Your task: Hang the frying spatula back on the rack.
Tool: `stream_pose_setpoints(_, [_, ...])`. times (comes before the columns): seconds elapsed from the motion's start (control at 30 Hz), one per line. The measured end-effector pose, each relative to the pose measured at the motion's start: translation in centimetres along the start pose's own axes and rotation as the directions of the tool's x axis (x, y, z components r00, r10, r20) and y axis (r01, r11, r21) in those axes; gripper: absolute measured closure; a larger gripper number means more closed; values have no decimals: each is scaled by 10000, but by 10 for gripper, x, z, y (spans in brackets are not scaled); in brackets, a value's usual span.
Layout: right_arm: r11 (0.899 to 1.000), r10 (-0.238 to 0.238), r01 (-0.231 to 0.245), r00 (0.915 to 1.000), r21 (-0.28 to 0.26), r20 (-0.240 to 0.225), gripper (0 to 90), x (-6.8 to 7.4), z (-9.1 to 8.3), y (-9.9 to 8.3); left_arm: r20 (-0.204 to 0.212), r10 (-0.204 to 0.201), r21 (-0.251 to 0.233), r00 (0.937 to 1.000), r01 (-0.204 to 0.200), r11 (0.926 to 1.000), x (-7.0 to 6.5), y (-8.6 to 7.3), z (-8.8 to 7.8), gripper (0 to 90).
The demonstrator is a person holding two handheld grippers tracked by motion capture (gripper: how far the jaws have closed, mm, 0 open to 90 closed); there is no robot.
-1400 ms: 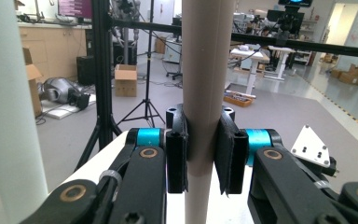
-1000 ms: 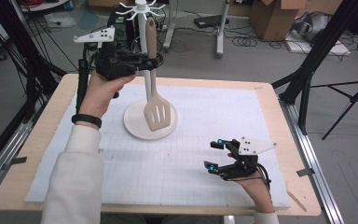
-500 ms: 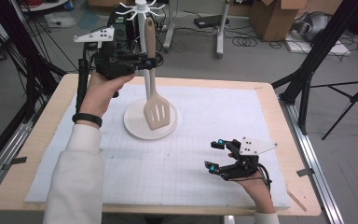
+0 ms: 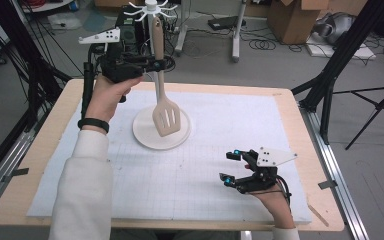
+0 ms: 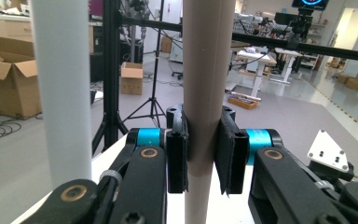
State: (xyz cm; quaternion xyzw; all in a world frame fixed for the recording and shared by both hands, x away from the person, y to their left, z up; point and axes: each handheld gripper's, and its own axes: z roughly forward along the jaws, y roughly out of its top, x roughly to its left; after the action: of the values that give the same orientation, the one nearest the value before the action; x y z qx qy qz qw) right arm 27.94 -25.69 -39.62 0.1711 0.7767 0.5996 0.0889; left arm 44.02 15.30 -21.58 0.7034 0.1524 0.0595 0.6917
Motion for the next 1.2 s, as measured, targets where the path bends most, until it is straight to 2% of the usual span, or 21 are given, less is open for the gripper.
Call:
stream_pose_setpoints(0.13, [10000, 9, -9, 10000, 34, -33, 260, 0, 0, -1, -96, -202, -92, 9998, 201, 9998, 5, -2, 0, 757])
stream_pose_setpoints(0.3, [10000, -24, 24, 10000, 15, -32, 260, 0, 1, -1, -83, -285, -97, 9996, 284, 9995, 3, -4, 6, 737])
stream_pose_setpoints(0.33, [10000, -18, 18, 10000, 31, -49, 260, 1, 0, -1, -68, -323, -128, 9995, 322, 9994, 2, -4, 6, 697])
stream_pose_setpoints(0.5, [10000, 15, -15, 9999, 69, -107, 260, 3, 0, -2, -497, -201, -92, 9986, 196, 9998, -1, -5, 3, 471])
stream_pose_setpoints(0.6, [10000, -49, 49, 10000, 26, -68, 260, 3, 0, -2, -602, -77, -67, 9982, 73, 10000, -3, -8, -3, 416])
stream_pose_setpoints(0.67, [10000, -42, 42, 10000, 18, -71, 260, 3, 0, -2, -692, 19, 126, 9976, -10, 9999, -5, -11, -8, 366])
stream_pose_setpoints(0.7, [10000, -49, 50, 10000, 18, -65, 260, 3, 0, -2, -870, 117, 242, 9961, -97, 9997, -7, -13, -11, 349])
stream_pose_setpoints(0.83, [10000, -62, 62, 10000, 37, -14, 260, 3, 0, -2, -1106, 260, 327, 9935, -226, 9992, -13, -21, -26, 299])
stream_pose_setpoints(0.87, [10000, -27, 27, 10000, 68, -68, 260, 4, 0, -2, -1075, 272, 393, 9938, -231, 9990, -14, -22, -28, 277])
stream_pose_setpoints(0.97, [9999, -105, 105, 9999, 27, -50, 260, 4, 1, -2, -969, 662, 570, 9931, -609, 9965, -26, -31, -38, 268])
stream_pose_setpoints(1.0, [10000, -47, 48, 10000, 72, -69, 260, 4, 1, -2, -906, 659, 547, 9937, -611, 9966, -29, -34, -40, 268])
stream_pose_setpoints(1.03, [10000, -69, 69, 10000, 64, -45, 260, 4, 2, -2, -819, 843, 551, 9931, -800, 9953, -35, -40, -43, 266])
stream_pose_setpoints(1.2, [10000, 1, -1, 10000, 67, 42, 260, 5, 1, -4, -448, 1122, 606, 9927, -1094, 9921, -54, -61, -50, 260])
